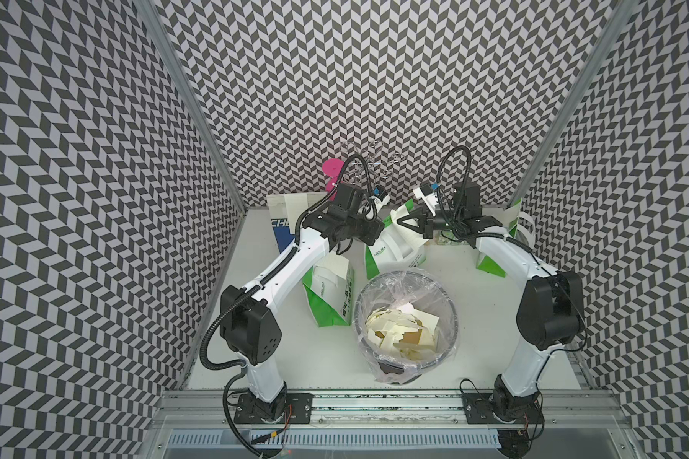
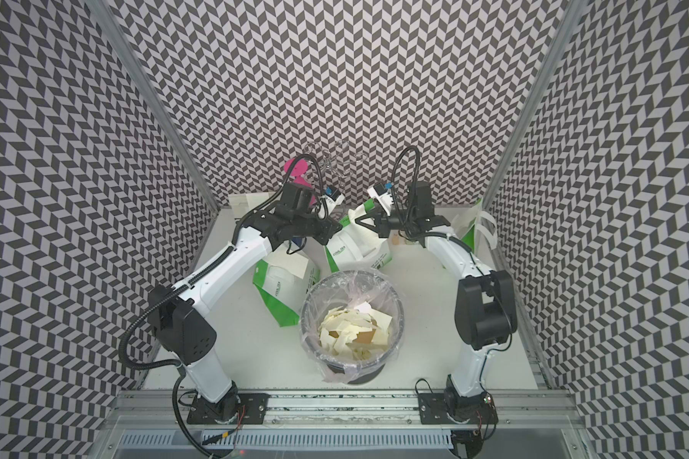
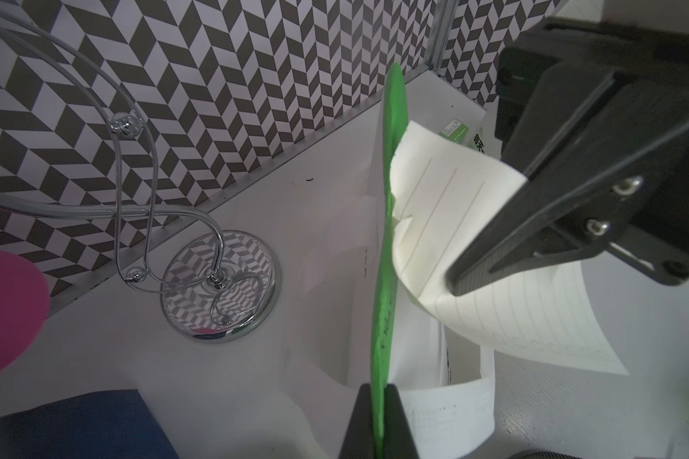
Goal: Shred takeout receipts and throw away
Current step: Tear off the takeout receipt from the takeout bag.
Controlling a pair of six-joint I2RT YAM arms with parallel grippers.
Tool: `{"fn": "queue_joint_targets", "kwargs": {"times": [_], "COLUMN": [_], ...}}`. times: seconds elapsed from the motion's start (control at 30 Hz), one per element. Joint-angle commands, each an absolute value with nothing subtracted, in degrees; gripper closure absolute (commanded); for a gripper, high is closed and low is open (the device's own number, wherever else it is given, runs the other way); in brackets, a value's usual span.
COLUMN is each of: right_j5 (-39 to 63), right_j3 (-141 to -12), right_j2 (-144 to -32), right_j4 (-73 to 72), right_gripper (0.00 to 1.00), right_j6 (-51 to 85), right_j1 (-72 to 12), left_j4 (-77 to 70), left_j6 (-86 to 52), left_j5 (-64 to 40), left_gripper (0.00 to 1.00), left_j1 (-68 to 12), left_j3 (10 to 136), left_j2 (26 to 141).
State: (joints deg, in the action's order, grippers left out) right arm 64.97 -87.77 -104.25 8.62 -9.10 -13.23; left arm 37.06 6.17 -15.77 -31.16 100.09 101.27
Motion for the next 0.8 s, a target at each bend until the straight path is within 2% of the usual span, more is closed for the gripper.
{"fn": "queue_joint_targets", "kwargs": {"times": [0.0, 0.3, 0.53, 0.77], "right_j5": [64.05, 60.66, 57.95, 57.04], "right_j3": [-86.45, -81.57, -79.03, -72.16], "right_j2": [-98.88, -91.57, -88.71, -84.38], "right_j4": [3.80, -3.91, -5.50, -12.36], "right_gripper": [1.00, 1.00, 1.00, 1.00], "right_j6": [-11.93, -11.89, -12.34, -10.41], "right_j1": [-13.71, -13.62, -13.53, -13.53], "left_j4": [40.15, 41.21, 40.87, 39.84], "left_j6": [6.95, 6.68, 7.03, 7.00], "left_j5": [-13.27, -8.66, -11.11, -18.02], "left_gripper": [1.00, 1.00, 1.00, 0.74], "left_j1": [-31.55, -30.69, -29.77, -29.77], "left_j3": [101.14, 100.37, 101.09, 102.05], "left_j2": [102.47, 102.66, 101.52, 99.88]}}
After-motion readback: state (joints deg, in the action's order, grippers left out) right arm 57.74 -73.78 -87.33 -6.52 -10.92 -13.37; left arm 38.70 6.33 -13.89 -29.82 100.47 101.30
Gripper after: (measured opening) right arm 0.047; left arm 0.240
